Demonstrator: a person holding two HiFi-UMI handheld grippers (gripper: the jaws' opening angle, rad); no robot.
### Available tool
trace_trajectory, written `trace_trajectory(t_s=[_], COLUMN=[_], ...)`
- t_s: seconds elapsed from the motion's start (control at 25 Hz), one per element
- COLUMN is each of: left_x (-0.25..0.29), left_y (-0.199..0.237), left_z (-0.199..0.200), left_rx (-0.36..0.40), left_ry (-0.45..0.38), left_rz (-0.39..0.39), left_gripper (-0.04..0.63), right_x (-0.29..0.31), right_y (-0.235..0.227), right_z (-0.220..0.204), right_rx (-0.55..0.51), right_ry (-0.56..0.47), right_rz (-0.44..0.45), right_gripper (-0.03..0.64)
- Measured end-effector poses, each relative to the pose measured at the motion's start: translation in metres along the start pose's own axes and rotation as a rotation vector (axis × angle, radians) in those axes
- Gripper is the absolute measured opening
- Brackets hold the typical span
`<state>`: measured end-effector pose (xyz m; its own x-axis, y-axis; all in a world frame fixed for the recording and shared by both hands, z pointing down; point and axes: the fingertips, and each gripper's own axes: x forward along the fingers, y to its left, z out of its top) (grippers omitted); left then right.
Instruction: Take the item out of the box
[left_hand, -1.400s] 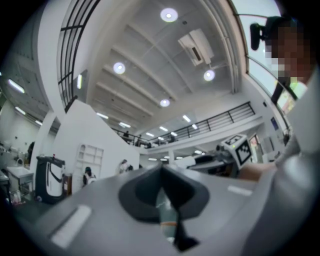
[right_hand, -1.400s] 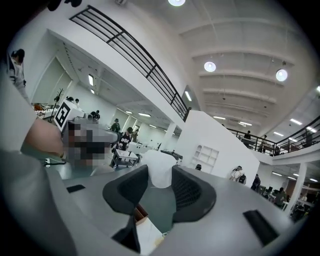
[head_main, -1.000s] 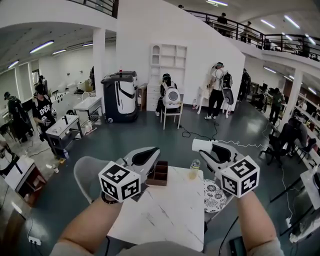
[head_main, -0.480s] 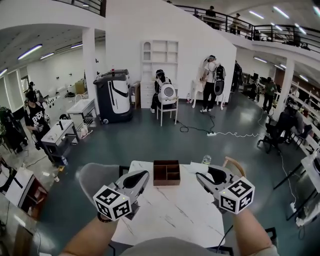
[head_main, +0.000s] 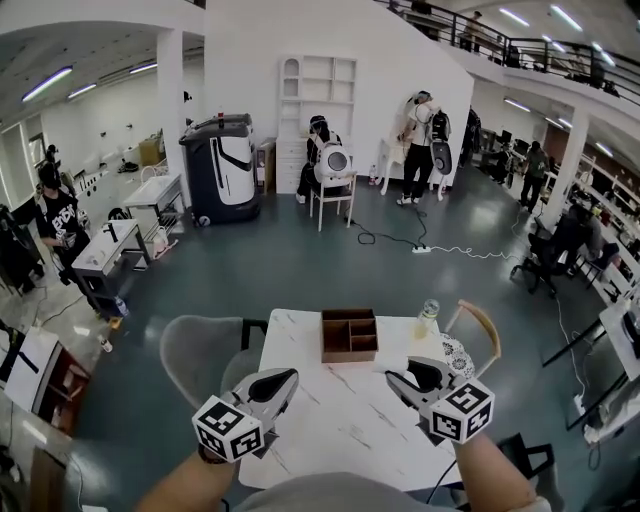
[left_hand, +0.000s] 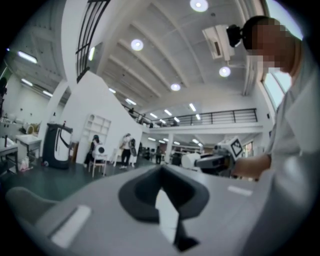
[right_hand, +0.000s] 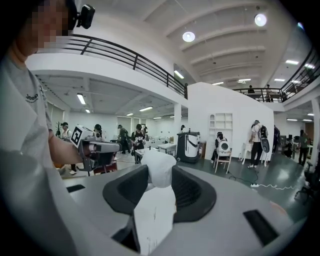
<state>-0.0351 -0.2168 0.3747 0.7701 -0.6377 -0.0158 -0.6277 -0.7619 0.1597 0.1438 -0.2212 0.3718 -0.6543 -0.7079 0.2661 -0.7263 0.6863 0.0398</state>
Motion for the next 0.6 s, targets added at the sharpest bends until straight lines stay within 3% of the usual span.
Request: trace_trajectory(t_s=[0.32, 0.6], left_x=[-0.006, 0.001], left_y=[-0.005, -0.014], left_z=[-0.040, -0.055], left_rx=[-0.080, -0.114], left_ry=[0.019, 0.025], left_rz=[0.015, 0.051], left_gripper=[0.002, 0.002], right_x=[0.009, 0.002], right_y=[0.016, 0.004], right_z=[-0.050, -0.068], right_rx=[0.074, 0.110], right_ry=[0.068, 0.083], right_rz=[0.066, 0.093], right_gripper=[0.149, 0.150])
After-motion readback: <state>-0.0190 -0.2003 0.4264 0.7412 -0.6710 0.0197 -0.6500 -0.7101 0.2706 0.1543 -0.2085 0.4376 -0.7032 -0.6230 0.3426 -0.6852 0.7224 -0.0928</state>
